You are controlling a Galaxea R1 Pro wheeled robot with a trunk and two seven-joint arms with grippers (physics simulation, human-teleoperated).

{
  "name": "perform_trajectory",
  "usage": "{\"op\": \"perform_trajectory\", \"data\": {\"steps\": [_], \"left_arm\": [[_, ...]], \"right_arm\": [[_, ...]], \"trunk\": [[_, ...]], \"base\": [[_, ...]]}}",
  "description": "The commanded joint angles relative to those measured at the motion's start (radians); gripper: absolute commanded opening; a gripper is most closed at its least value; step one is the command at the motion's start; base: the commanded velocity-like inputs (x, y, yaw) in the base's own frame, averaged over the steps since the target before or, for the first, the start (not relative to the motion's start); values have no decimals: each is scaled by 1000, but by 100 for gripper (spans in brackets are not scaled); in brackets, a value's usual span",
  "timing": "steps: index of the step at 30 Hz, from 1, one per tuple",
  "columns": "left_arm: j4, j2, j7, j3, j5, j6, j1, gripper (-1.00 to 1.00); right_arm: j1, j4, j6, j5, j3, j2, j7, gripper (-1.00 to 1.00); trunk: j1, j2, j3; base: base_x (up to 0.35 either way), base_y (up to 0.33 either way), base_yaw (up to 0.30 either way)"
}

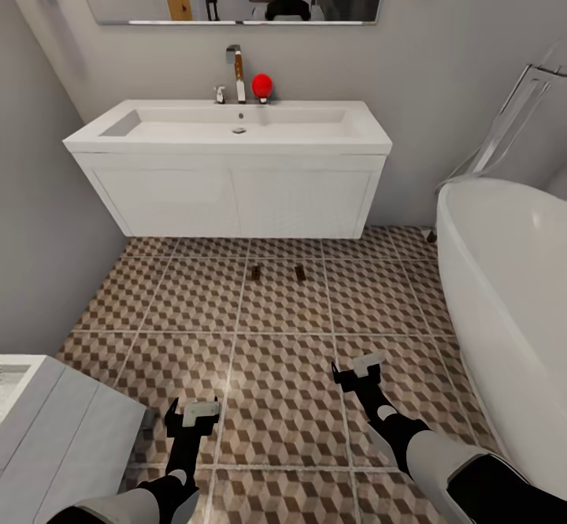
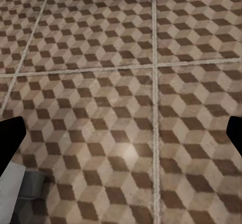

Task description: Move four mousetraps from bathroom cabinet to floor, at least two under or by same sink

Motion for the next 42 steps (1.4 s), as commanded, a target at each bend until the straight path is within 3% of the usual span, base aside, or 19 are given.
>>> {"op": "perform_trajectory", "data": {"steps": [1, 17, 24, 34, 42], "left_arm": [[4, -1, 0, -9, 10, -6, -2, 100], [4, -1, 0, -9, 10, -5, -2, 100], [4, -1, -1, -9, 10, -7, 6, 100], [4, -1, -1, -9, 10, -9, 57, 100], [4, 4, -3, -8, 10, -12, 118, 100]], "right_arm": [[-1, 1, -3, -7, 9, 0, -4, 100], [13, 2, -4, -6, 9, -4, -4, 100], [42, 3, -5, -9, 9, -45, 0, 100], [148, 3, -90, -14, 9, -82, 2, 100], [205, 3, -134, -20, 9, -89, 1, 100]], "trunk": [[-4, 7, 3], [-65, 119, 53], [-92, 168, 75], [-131, 238, 106], [-161, 294, 131]], "base": [[0, 0, 0], [0, 0, 0], [0, 0, 0], [0, 0, 0], [0, 0, 0]]}}
